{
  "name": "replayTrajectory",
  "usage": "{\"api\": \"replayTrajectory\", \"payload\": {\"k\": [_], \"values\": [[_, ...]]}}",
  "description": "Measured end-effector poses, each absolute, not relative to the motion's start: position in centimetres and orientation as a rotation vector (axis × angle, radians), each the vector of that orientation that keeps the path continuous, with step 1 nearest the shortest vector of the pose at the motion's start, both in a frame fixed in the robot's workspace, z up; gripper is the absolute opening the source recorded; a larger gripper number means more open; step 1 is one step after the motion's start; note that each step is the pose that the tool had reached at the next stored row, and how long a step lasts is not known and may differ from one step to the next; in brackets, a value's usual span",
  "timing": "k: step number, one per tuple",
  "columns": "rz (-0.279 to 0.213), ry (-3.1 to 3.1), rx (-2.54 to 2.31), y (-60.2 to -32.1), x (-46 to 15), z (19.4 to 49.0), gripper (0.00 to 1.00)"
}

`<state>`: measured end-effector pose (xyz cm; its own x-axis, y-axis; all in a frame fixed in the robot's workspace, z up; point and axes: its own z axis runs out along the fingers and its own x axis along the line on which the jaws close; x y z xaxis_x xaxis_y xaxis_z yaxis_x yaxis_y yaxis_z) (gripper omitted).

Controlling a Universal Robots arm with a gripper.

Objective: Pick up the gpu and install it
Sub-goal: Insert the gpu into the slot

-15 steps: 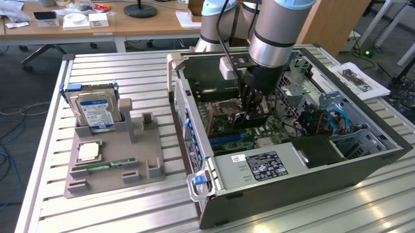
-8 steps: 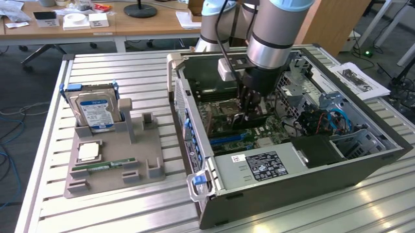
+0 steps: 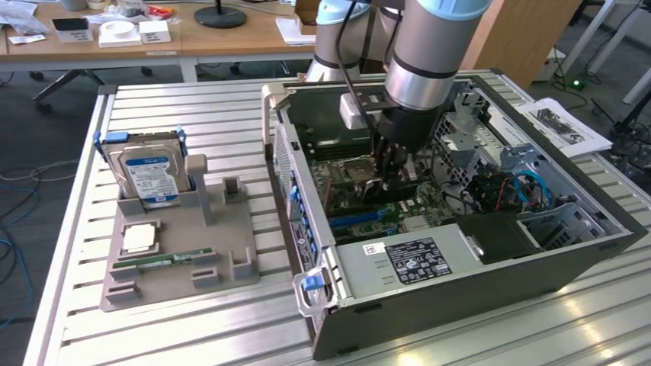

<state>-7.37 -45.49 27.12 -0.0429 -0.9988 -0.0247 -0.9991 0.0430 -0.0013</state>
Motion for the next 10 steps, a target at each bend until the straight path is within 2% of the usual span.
{"api": "replayTrajectory", "payload": {"k": [10], "values": [[0.023,2.254,-2.159,-45.49,-7.65,26.95,0.27]]}}
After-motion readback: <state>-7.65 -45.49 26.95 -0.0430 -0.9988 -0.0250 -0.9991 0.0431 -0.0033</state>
